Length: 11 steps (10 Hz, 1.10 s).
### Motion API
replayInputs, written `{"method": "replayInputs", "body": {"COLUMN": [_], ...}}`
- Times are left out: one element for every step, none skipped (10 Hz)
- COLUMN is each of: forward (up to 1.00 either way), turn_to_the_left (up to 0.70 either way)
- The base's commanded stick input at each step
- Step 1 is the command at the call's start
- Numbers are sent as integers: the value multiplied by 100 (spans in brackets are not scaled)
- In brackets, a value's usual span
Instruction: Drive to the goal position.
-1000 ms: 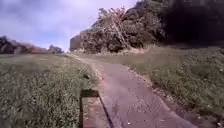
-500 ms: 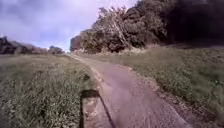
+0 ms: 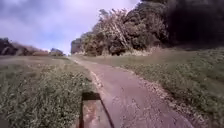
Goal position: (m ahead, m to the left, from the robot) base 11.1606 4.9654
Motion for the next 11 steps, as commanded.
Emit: {"method": "replayInputs", "body": {"forward": [70, 70, 70, 70, 70, 70, 70, 70, 70, 70, 70], "turn_to_the_left": [0, 0, 0, 0, 0, 0, 0, 0, 0, 0, 0]}}
